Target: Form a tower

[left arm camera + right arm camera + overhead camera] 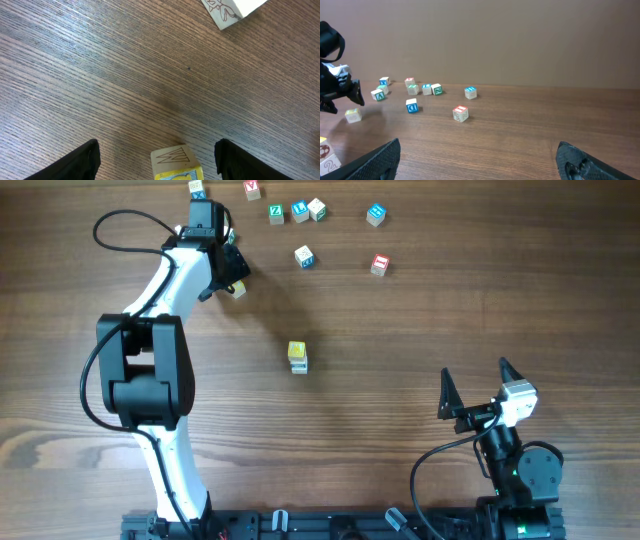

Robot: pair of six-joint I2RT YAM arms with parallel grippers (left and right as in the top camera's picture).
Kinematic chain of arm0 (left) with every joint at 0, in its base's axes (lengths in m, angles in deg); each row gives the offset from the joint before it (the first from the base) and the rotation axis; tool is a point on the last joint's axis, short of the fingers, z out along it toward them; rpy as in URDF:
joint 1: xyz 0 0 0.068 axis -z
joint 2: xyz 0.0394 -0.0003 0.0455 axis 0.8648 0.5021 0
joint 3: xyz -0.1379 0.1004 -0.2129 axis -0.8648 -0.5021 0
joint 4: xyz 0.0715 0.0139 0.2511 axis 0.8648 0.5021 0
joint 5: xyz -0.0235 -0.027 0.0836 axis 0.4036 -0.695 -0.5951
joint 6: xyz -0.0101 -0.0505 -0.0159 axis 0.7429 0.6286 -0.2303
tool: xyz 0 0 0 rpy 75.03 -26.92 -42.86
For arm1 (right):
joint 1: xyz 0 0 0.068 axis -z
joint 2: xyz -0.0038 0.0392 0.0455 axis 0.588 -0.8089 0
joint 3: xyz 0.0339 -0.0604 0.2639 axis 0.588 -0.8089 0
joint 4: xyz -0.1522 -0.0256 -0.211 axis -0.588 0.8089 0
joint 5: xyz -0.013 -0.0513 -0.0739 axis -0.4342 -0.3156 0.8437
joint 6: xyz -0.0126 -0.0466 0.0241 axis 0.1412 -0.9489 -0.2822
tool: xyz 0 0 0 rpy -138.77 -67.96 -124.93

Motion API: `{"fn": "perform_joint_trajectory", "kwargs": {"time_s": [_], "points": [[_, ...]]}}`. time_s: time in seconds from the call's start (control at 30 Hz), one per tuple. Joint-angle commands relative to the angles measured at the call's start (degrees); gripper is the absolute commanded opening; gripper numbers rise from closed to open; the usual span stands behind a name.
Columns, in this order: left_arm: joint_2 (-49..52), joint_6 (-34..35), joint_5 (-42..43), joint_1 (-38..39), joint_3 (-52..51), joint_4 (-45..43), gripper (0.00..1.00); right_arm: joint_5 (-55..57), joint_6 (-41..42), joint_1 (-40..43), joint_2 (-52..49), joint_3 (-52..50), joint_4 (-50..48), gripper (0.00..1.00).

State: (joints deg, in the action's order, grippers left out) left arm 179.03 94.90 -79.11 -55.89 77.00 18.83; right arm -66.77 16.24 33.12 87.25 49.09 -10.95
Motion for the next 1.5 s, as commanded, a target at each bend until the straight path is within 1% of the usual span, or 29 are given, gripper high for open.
{"fn": "perform_joint_trajectory", "kwargs": {"time_s": [0.0, 0.47, 0.5, 0.53, 0.6, 0.7, 0.87, 0.93, 1.0, 1.03, 1.13, 1.33, 1.4, 1.47], "points": [[1.1, 0.8, -0.6, -0.2, -0.3, -0.2, 0.75, 0.7, 0.4, -0.1, 0.5, -0.1, -0.2, 1.0], [1.1, 0.8, -0.6, -0.2, -0.3, -0.7, 0.75, 0.7, 0.4, -0.1, 0.5, -0.1, -0.2, 1.0], [1.1, 0.8, -0.6, -0.2, -0.4, -0.9, 0.73, 0.6, 0.4, -0.1, 0.5, -0.1, -0.2, 1.0], [1.1, 0.8, -0.6, -0.2, -0.4, -0.9, 0.67, 0.7, 0.3, -0.1, 0.5, -0.1, -0.2, 1.0], [1.1, 0.8, -0.5, -0.2, -0.4, -0.8, 0.63, 0.7, 0.4, -0.1, 0.5, -0.1, -0.2, 1.0], [1.1, 0.8, -0.5, 0.0, -1.4, -1.2, 0.63, 0.6, 0.4, -0.1, 0.5, -0.1, -0.2, 1.0], [1.1, 0.8, -0.2, 0.4, -3.8, -3.2, 0.68, 0.6, 0.4, -0.1, 0.5, -0.1, -0.2, 1.0], [1.1, 0.8, 0.2, 0.4, -3.8, -3.2, 0.63, 0.6, 0.4, -0.1, 0.5, -0.1, -0.2, 1.0], [1.1, 0.8, 1.0, 0.4, -3.8, -2.6, 0.52, 0.6, 0.4, -0.1, 0.5, -0.1, -0.2, 1.0], [1.1, 0.8, 1.6, 0.4, -3.8, -2.2, 0.49, 0.7, 0.4, -0.1, 0.5, -0.1, -0.2, 1.0], [1.1, 0.7, 3.3, 0.4, -3.8, -0.3, 0.48, 0.6, 0.4, -0.1, 0.5, -0.1, -0.2, 1.0], [1.1, -4.1, 3.4, 0.4, -3.8, 0.8, 0.46, 0.7, 0.4, -0.1, 0.5, -0.1, -0.2, 1.0], [1.1, -5.6, 3.6, 0.4, -3.8, 0.8, 0.44, 0.7, 0.4, -0.1, 0.5, -0.1, -0.2, 1.0], [1.1, -6.8, 4.0, 0.4, -3.8, 0.7, 0.4, 0.6, 0.4, -0.1, 0.5, -0.1, -0.2, 1.0]]}}
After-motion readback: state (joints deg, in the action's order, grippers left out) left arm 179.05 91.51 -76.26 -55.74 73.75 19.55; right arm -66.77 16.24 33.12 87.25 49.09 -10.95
